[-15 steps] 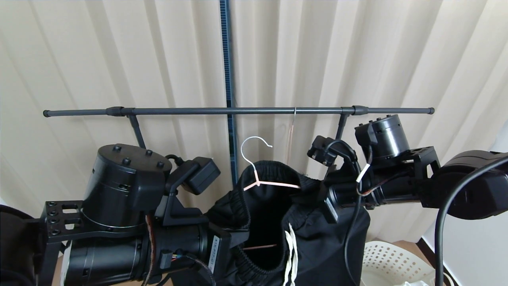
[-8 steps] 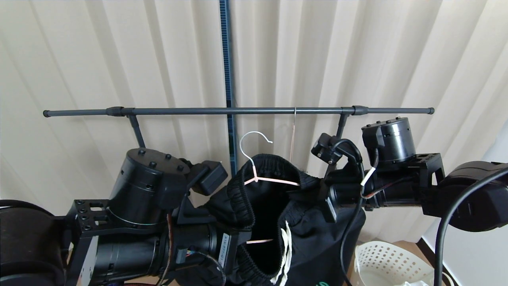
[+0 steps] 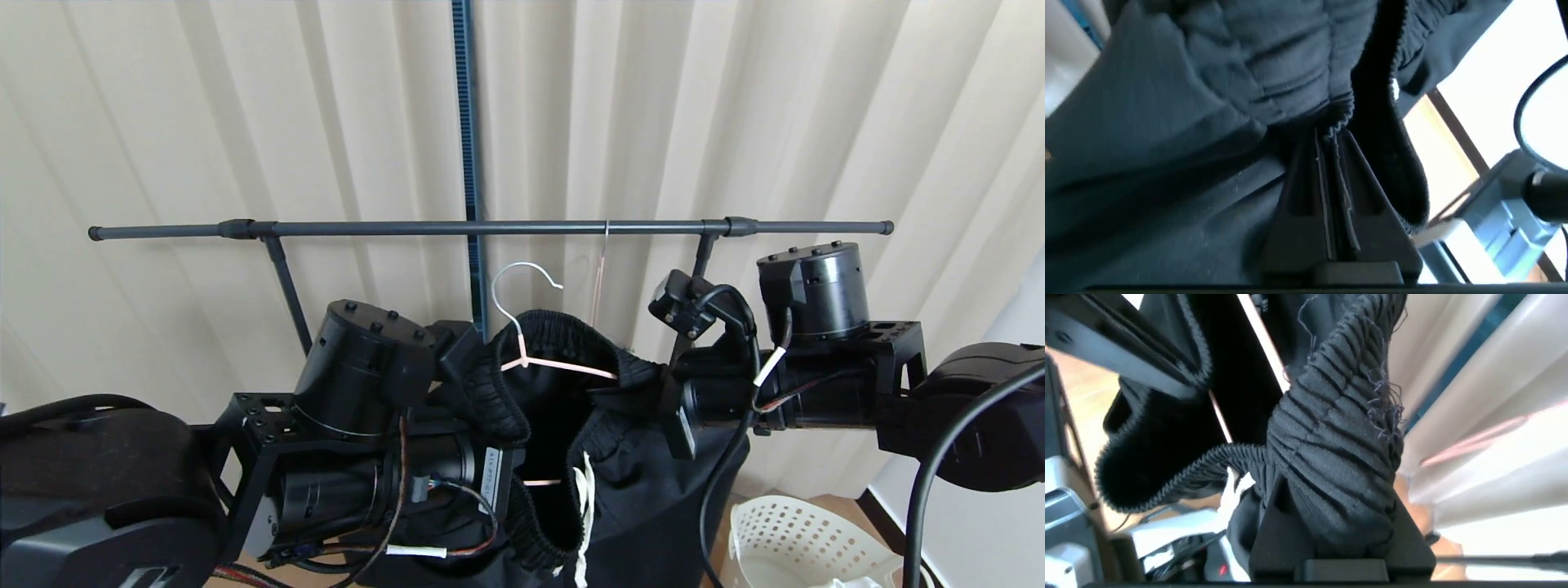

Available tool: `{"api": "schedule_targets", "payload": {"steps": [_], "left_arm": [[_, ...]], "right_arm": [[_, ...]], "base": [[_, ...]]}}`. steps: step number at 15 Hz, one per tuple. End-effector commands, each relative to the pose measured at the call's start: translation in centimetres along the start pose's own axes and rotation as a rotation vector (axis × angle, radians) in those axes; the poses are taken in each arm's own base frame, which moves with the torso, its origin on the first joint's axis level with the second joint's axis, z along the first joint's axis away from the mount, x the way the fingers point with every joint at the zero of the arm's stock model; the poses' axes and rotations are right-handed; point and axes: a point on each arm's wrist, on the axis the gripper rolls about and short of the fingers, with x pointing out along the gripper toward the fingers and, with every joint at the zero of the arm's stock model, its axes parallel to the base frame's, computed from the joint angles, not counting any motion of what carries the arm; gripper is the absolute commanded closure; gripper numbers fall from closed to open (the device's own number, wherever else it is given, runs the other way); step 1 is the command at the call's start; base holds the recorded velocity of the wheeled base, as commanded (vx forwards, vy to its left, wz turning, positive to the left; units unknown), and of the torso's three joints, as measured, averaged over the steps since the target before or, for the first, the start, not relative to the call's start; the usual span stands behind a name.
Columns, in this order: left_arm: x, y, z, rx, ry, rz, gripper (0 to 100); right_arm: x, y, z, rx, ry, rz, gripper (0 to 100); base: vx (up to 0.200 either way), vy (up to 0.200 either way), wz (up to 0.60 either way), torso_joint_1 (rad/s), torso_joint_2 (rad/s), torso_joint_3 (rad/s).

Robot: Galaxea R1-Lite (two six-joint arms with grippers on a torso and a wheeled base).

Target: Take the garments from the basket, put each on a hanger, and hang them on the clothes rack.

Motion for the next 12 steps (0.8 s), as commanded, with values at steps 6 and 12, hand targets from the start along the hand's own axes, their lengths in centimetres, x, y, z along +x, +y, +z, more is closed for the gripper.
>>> {"api": "schedule_targets", "payload": {"steps": [6, 12], "left_arm": [[-3.3, -1.6, -0.7, 0.043, -0.062, -0.041, 0], [-8.5, -2.3, -1.9, 0.097, -0.146, -0.121, 0]], "right_arm": [[0.2, -0.1, -0.5, 0.001, 0.006, -0.002, 100], [0.5, -0.1, -0.8, 0.004, 0.019, -0.001, 100]], "base": [[0.000, 0.000, 0.00, 0.000, 0.00, 0.000], [0.000, 0.000, 0.00, 0.000, 0.00, 0.000]]}}
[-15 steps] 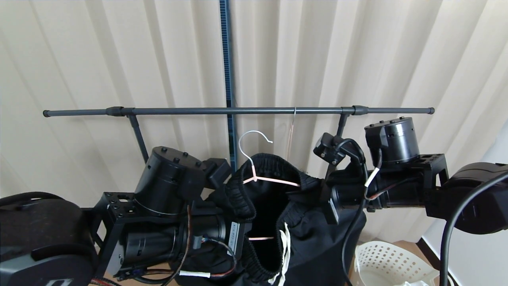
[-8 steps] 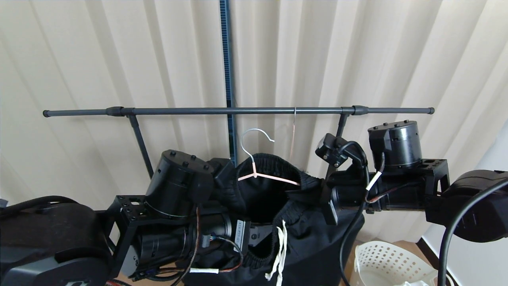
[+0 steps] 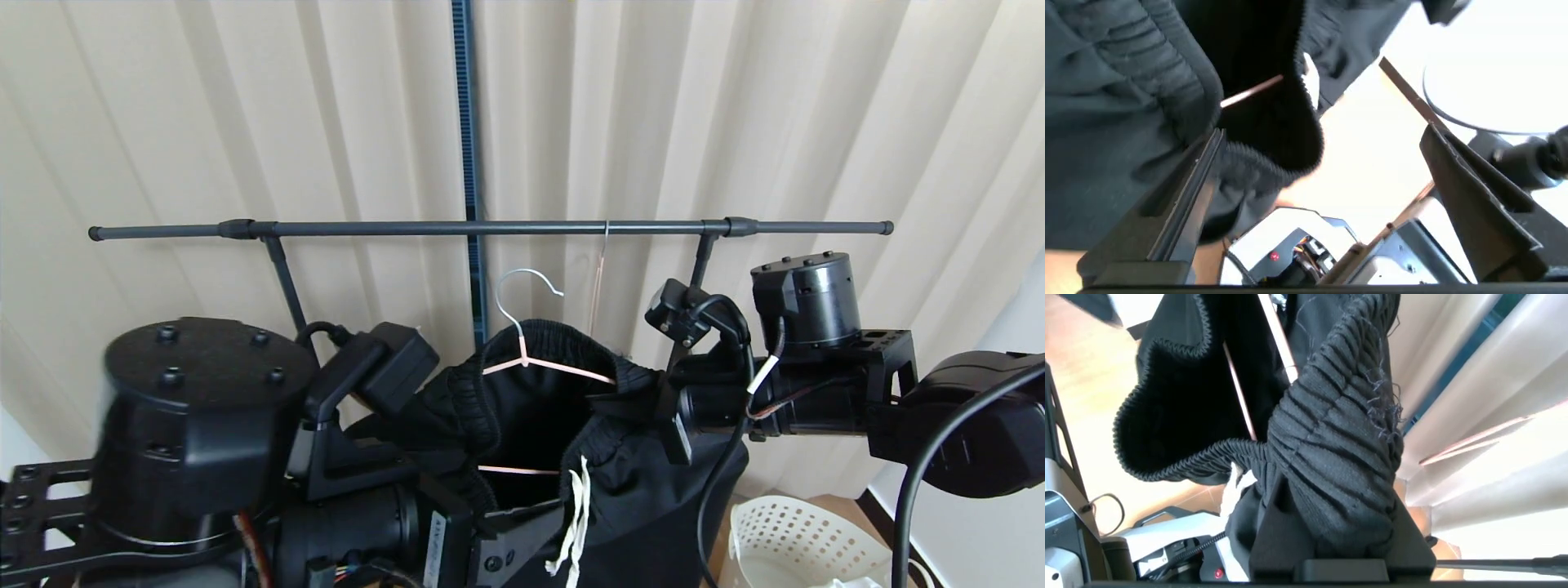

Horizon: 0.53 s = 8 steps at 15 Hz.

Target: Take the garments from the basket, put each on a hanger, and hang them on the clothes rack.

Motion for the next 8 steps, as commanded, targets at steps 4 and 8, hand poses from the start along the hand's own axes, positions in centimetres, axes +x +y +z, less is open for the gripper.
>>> {"api": "schedule_targets", "payload": {"steps": [4, 8], "left_arm": [[-4.4, 2.8, 0.9, 0.086, -0.132, 0.096, 0], [-4.9, 7.2, 0.3, 0.212, -0.085, 0.060, 0]], "right_arm": [[0.0, 0.1, -0.3, 0.002, 0.007, 0.005, 100], [-0.1, 0.3, -0.6, -0.004, 0.010, 0.008, 100]], "base": [[0.000, 0.000, 0.00, 0.000, 0.00, 0.000], [0.000, 0.000, 0.00, 0.000, 0.00, 0.000]]}}
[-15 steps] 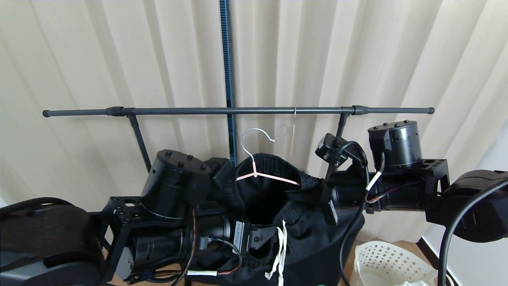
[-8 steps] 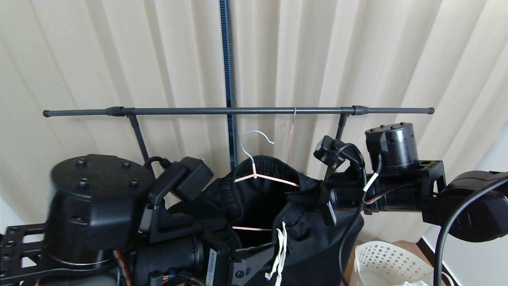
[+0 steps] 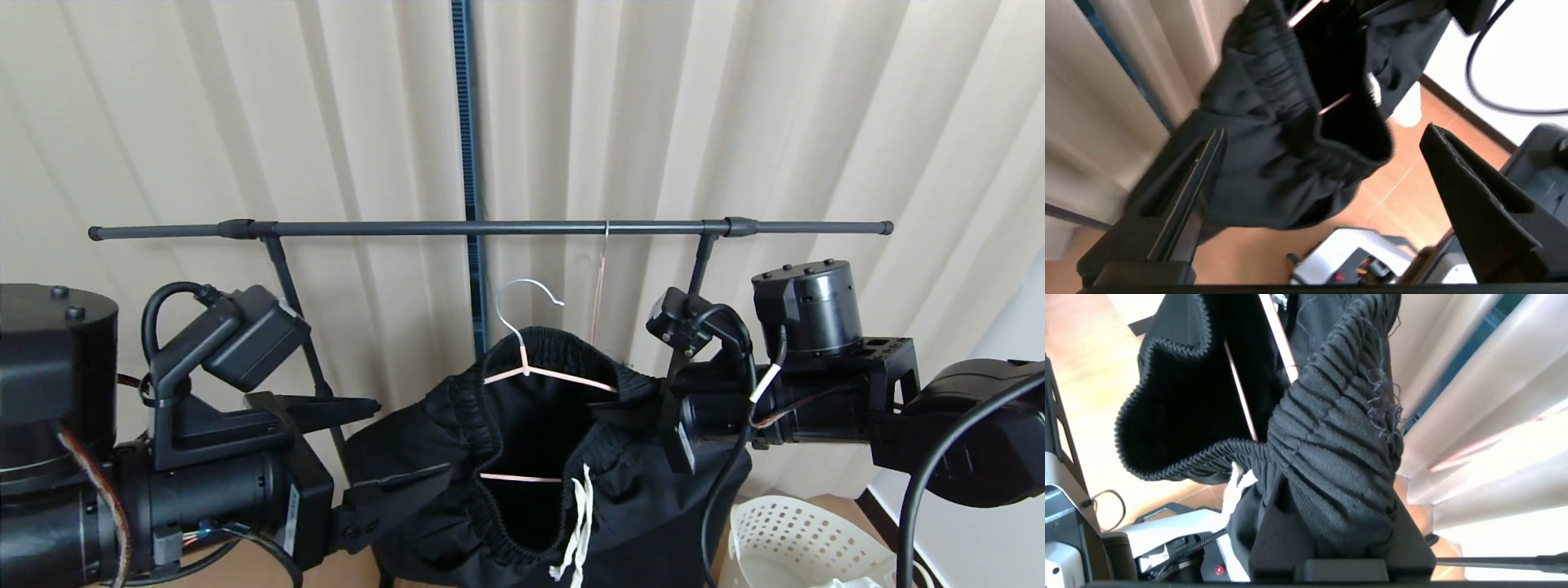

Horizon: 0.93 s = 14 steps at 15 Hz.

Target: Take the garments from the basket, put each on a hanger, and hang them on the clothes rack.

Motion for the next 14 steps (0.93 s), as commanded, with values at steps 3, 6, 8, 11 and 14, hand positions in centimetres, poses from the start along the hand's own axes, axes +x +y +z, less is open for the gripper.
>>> {"api": "schedule_targets", "payload": {"steps": [3, 6, 8, 11, 14], "left_arm": [[0.8, 4.1, -0.7, 0.101, 0.021, -0.060, 0], [1.8, 4.6, -1.2, 0.176, 0.041, -0.132, 0], [3.4, 5.2, -1.2, 0.247, 0.044, -0.207, 0], [4.8, 5.8, -1.5, 0.261, 0.064, -0.236, 0], [5.8, 6.1, -1.5, 0.263, 0.051, -0.285, 0]], "right_arm": [[-0.1, 0.2, -0.4, -0.027, 0.008, 0.012, 100], [-0.4, 0.4, -0.5, -0.044, 0.006, 0.032, 100], [-0.6, 0.9, -0.5, -0.051, 0.001, 0.052, 100], [-0.6, 1.7, -0.5, -0.061, 0.003, 0.073, 100], [-0.7, 2.3, -0.4, -0.071, 0.001, 0.087, 100]], "base": [[0.000, 0.000, 0.00, 0.000, 0.00, 0.000], [0.000, 0.000, 0.00, 0.000, 0.00, 0.000], [0.000, 0.000, 0.00, 0.000, 0.00, 0.000], [0.000, 0.000, 0.00, 0.000, 0.00, 0.000], [0.000, 0.000, 0.00, 0.000, 0.00, 0.000]]}}
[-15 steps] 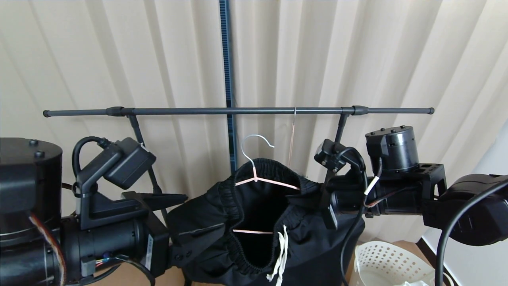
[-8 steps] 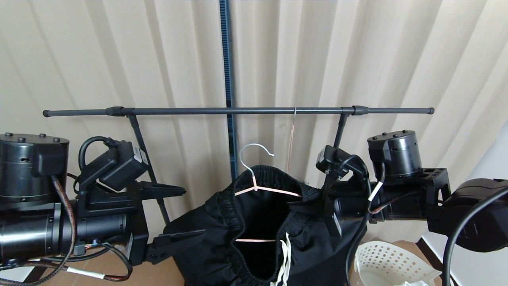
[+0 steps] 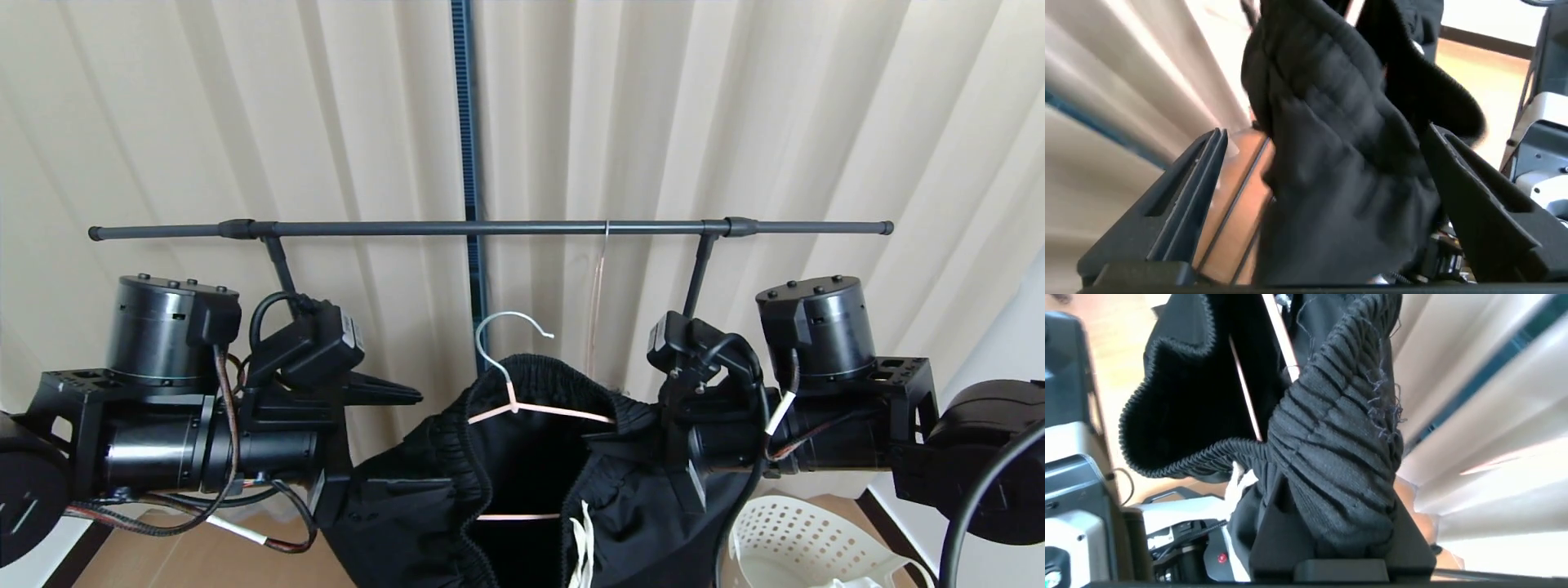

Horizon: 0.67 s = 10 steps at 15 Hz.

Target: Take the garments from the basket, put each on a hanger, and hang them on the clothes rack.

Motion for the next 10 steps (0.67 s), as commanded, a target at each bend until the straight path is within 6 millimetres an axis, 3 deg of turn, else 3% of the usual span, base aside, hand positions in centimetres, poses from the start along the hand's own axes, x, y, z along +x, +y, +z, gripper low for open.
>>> {"api": "schedule_targets", "payload": {"steps": [1, 10], "left_arm": [[1.1, 0.6, -0.4, -0.015, 0.011, -0.030, 0], [2.6, 0.4, -2.2, 0.011, 0.060, -0.096, 0]], "right_arm": [[-0.1, 0.4, 0.2, -0.010, -0.007, 0.008, 100], [-0.2, 1.3, 0.6, -0.027, -0.019, 0.030, 100]], "base": [[0.000, 0.000, 0.00, 0.000, 0.00, 0.000], [0.000, 0.000, 0.00, 0.000, 0.00, 0.000]]}}
